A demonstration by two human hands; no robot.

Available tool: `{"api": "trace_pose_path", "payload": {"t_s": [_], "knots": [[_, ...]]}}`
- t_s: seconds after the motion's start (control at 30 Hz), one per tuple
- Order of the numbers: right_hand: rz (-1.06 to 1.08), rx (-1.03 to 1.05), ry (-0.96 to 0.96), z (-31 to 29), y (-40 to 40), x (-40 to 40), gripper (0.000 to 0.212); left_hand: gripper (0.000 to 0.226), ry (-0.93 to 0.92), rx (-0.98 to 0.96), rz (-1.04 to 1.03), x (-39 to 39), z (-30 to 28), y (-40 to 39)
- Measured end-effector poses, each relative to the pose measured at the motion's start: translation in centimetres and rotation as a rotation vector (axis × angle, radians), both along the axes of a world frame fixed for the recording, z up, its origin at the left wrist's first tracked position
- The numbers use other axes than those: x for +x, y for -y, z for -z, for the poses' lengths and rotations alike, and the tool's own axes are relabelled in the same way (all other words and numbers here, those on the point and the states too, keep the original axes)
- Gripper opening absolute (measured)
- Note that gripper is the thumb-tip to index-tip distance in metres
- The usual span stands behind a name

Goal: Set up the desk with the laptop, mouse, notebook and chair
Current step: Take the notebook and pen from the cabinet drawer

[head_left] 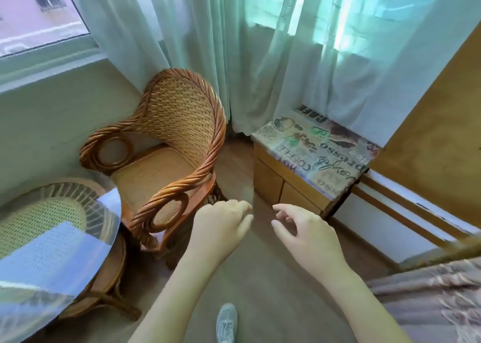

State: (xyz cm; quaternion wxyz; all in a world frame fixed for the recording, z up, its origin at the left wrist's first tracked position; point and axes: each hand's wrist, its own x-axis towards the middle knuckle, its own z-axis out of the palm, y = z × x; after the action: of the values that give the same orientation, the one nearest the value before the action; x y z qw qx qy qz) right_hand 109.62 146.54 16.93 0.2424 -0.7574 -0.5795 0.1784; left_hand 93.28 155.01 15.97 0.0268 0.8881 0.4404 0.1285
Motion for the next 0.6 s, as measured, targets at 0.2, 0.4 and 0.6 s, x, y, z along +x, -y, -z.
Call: {"api": "trace_pose_path", "payload": {"t_s": [0.2, 0.4, 0.6], "knots": [[0.162, -0.058, 0.042, 0.9, -8.9, 3.6, 0.031, 0.033, -0.111, 0.066, 0.228, 6.4, 3.6, -13.4], [0.233, -0.141, 0.071, 5.2, -17.9, 10.3, 0.03, 0.019, -0.233, 0.042, 0.342, 14.3, 10.4, -24.2], [0.232, -0.23, 0.103, 14.0, -27.2, 16.3, 0.033, 0.024, -0.25, -0.022, 0.385, 21.3, 21.4, -32.4]]}}
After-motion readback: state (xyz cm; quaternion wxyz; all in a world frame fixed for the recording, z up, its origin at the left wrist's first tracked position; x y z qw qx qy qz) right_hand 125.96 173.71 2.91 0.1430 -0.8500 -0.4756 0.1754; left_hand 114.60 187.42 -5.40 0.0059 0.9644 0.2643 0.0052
